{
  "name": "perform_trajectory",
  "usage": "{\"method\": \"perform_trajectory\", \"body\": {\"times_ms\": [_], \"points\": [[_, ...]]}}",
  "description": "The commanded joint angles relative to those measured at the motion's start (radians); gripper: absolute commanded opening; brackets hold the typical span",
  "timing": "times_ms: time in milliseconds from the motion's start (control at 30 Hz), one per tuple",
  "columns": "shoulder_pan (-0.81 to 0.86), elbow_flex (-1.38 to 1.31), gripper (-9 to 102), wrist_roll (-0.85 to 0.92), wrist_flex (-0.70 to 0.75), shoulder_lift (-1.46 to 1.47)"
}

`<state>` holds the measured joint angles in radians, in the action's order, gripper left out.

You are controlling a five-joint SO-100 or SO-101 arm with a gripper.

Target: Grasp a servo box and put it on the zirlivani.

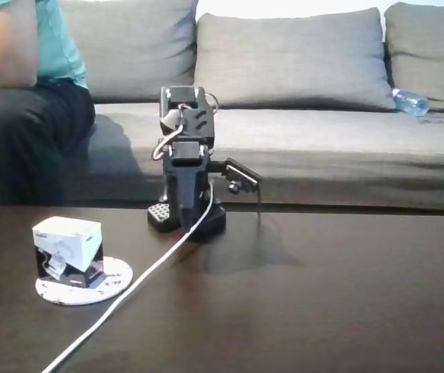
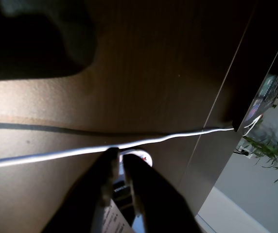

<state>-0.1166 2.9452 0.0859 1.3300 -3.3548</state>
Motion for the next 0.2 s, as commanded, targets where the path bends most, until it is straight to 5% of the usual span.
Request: {"method": "perform_trajectory", "body": {"times_ms": [0,167], "points": [[0.002,0.034,0,0.000,0.006,-0.002],[0.002,0.034,0,0.000,0.006,-0.002]]}}
